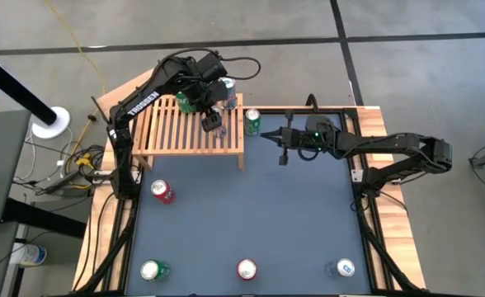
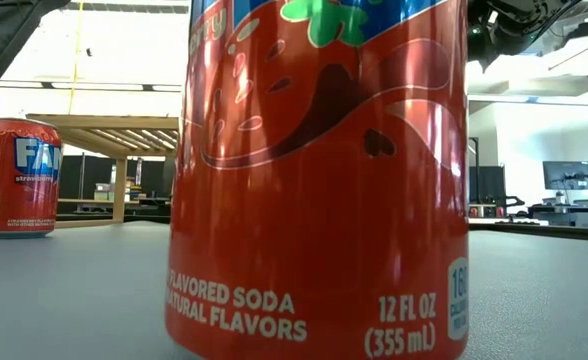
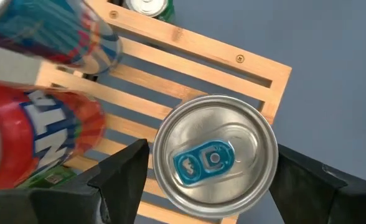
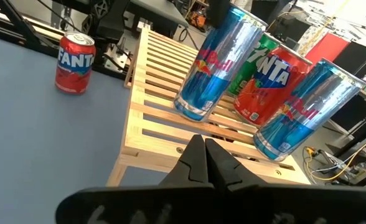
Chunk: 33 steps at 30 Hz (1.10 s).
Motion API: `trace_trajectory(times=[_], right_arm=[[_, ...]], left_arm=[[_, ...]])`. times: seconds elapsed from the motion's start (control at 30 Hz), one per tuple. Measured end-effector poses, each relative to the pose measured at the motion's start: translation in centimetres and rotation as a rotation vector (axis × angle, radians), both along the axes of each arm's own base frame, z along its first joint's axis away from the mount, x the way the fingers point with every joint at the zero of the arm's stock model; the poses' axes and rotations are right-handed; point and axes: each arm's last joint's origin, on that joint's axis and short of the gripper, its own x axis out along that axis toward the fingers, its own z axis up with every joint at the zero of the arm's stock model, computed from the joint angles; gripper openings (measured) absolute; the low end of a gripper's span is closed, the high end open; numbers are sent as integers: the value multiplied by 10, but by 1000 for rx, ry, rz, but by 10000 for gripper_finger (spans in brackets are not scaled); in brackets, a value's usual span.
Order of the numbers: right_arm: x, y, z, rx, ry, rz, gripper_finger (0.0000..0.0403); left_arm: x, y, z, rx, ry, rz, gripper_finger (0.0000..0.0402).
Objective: Place canned beverage on shelf
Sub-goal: Put the top blue soda can on the shelf aligned with the other blue soda can
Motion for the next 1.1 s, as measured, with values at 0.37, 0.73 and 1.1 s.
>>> trace_trajectory(times=[0.37,0.73,1.1], right_arm=[[0,0,0,0,0,0,0],[0,0,0,3,0,1,0],[1,4,-1,10,1,14,0]], left_arm=[[-6,-4,7,2,-25,3,288],[-18,-10,20,38,-51,25,288],[-53,-34,53,112,-145,196,288]])
